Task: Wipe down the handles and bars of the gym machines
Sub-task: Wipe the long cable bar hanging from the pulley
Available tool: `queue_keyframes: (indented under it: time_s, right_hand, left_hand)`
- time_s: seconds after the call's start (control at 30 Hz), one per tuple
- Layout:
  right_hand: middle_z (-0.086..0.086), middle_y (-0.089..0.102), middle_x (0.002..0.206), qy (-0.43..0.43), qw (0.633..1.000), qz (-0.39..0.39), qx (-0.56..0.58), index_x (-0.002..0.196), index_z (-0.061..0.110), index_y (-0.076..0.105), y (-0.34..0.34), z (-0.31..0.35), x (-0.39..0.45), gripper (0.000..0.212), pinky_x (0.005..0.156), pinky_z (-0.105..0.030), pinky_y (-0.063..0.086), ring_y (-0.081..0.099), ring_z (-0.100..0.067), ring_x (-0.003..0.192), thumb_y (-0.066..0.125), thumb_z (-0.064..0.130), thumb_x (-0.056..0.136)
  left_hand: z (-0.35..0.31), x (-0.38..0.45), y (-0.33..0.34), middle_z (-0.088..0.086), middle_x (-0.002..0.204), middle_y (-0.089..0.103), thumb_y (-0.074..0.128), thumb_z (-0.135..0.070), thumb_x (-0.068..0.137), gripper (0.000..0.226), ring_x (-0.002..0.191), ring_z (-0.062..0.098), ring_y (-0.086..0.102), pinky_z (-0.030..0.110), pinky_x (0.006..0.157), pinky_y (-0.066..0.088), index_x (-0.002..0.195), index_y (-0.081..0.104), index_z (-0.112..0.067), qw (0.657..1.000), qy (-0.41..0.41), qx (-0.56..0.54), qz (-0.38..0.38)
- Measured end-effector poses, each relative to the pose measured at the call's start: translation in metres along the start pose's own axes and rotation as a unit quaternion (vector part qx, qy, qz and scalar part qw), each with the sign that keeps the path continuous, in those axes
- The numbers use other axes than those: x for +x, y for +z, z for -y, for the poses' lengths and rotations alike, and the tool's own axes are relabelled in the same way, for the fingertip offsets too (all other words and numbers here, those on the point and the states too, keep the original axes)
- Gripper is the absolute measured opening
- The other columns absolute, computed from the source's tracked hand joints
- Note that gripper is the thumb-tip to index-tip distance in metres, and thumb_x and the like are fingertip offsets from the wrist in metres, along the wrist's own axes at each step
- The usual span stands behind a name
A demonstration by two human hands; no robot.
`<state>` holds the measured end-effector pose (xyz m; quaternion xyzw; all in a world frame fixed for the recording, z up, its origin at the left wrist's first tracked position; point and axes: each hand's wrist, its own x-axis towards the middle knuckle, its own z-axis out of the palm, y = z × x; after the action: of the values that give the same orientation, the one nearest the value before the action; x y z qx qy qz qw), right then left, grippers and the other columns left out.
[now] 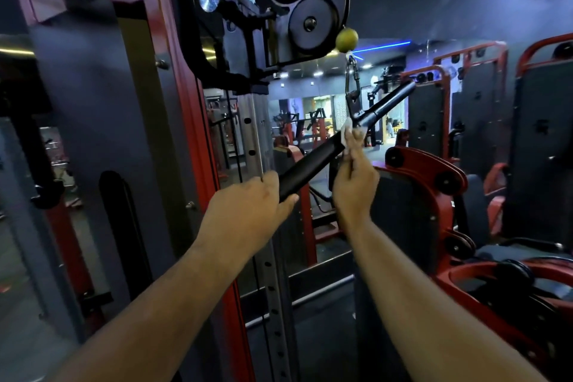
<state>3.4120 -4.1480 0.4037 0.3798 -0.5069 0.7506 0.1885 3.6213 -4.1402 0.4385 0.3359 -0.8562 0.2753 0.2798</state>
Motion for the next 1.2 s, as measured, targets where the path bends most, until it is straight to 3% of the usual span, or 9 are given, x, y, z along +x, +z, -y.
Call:
queue_keyframes:
  time_s: [0.07, 0.17, 0.33, 0.4, 0.63, 0.77, 0.87, 1.07, 1.2]
  right_hand:
    - [0.002, 0.072, 0.099, 0.131, 0.979, -0.039, 0.151, 0.132, 0.019, 0.066, 0.010, 0.022, -0.025, 0.034, 0.073, -0.028, 0.057, 0.064, 0.000, 0.079, 0.050, 0.006, 0.105]
    - [-0.004, 0.073, 0.095, 0.318, 0.858, -0.018, 0.403, 0.117, 0.018, 0.073, 0.019, 0.045, -0.062, 0.028, 0.086, -0.039, 0.059, 0.069, -0.016, 0.089, 0.051, 0.005, 0.104]
    - [-0.004, 0.068, 0.081, 0.467, 0.767, -0.085, 0.432, 0.109, 0.009, 0.070, 0.008, 0.039, 0.011, 0.017, 0.051, -0.023, 0.055, 0.068, -0.009, 0.055, 0.055, 0.005, 0.103]
    - [-0.003, 0.066, 0.080, 0.488, 0.751, -0.098, 0.434, 0.116, 0.006, 0.068, 0.004, 0.039, 0.032, 0.017, 0.049, -0.021, 0.053, 0.067, -0.010, 0.053, 0.057, 0.007, 0.102]
    - [-0.004, 0.073, 0.075, 0.512, 0.726, 0.035, 0.457, 0.094, 0.012, 0.072, -0.013, 0.053, -0.037, 0.022, 0.062, -0.026, 0.060, 0.072, -0.013, 0.066, 0.053, 0.009, 0.104]
    - [-0.003, 0.071, 0.071, 0.527, 0.715, -0.037, 0.457, 0.100, 0.008, 0.067, -0.008, 0.035, 0.018, 0.006, 0.062, -0.027, 0.061, 0.072, -0.014, 0.064, 0.061, 0.010, 0.100]
    - [-0.007, 0.070, 0.091, 0.517, 0.730, -0.065, 0.443, 0.108, 0.008, 0.065, -0.007, 0.028, 0.044, 0.009, 0.069, -0.030, 0.063, 0.073, -0.017, 0.075, 0.062, 0.011, 0.100]
    - [-0.006, 0.076, 0.088, 0.496, 0.753, 0.066, 0.428, 0.104, 0.012, 0.074, -0.019, 0.036, -0.042, 0.019, 0.071, -0.030, 0.060, 0.074, -0.015, 0.080, 0.055, 0.010, 0.103]
    - [-0.002, 0.073, 0.101, 0.356, 0.861, 0.008, 0.364, 0.112, 0.012, 0.072, -0.012, 0.022, -0.013, 0.020, 0.079, -0.027, 0.059, 0.070, -0.009, 0.088, 0.054, 0.007, 0.104]
  left_hand:
    - [-0.008, 0.002, 0.002, -0.008, 0.089, 0.056, 0.024, -0.064, 0.104, 0.049, 0.063, 0.008, 0.053, 0.023, 0.046, 0.034, 0.122, 0.044, -0.023, 1.000, -0.004, 0.004, -0.004]
    - [-0.012, 0.006, 0.006, -0.008, 0.090, 0.056, 0.024, -0.065, 0.103, 0.048, 0.062, 0.010, 0.051, 0.023, 0.044, 0.028, 0.119, 0.044, -0.024, 1.000, -0.010, 0.011, -0.017]
    - [-0.019, 0.011, 0.011, -0.007, 0.084, 0.051, 0.024, -0.063, 0.105, 0.048, 0.060, 0.010, 0.047, 0.024, 0.043, 0.025, 0.121, 0.045, -0.023, 0.999, -0.016, 0.027, -0.020]
    - [-0.025, 0.014, 0.013, -0.007, 0.083, 0.049, 0.025, -0.062, 0.105, 0.049, 0.061, 0.012, 0.048, 0.025, 0.044, 0.025, 0.123, 0.046, -0.022, 0.999, -0.018, 0.030, -0.014]
    - [-0.027, 0.017, 0.028, -0.006, 0.082, 0.057, 0.023, -0.065, 0.104, 0.051, 0.062, 0.014, 0.059, 0.028, 0.045, 0.036, 0.119, 0.046, -0.022, 0.999, -0.021, 0.031, -0.032]
    - [-0.027, 0.017, 0.029, -0.006, 0.084, 0.059, 0.022, -0.064, 0.104, 0.050, 0.065, 0.014, 0.061, 0.028, 0.048, 0.044, 0.121, 0.045, -0.023, 0.999, -0.027, 0.011, -0.014]
    - [-0.034, 0.016, 0.030, -0.006, 0.082, 0.055, 0.022, -0.063, 0.104, 0.051, 0.063, 0.012, 0.059, 0.028, 0.049, 0.047, 0.122, 0.045, -0.022, 0.999, -0.025, 0.016, -0.015]
    - [-0.036, 0.015, 0.036, -0.006, 0.080, 0.056, 0.021, -0.065, 0.104, 0.049, 0.057, 0.011, 0.054, 0.026, 0.044, 0.038, 0.115, 0.044, -0.023, 0.998, -0.026, 0.034, -0.034]
    - [-0.033, 0.015, 0.037, -0.007, 0.082, 0.056, 0.022, -0.064, 0.104, 0.048, 0.059, 0.010, 0.057, 0.025, 0.044, 0.040, 0.118, 0.043, -0.023, 0.999, -0.032, 0.022, -0.032]
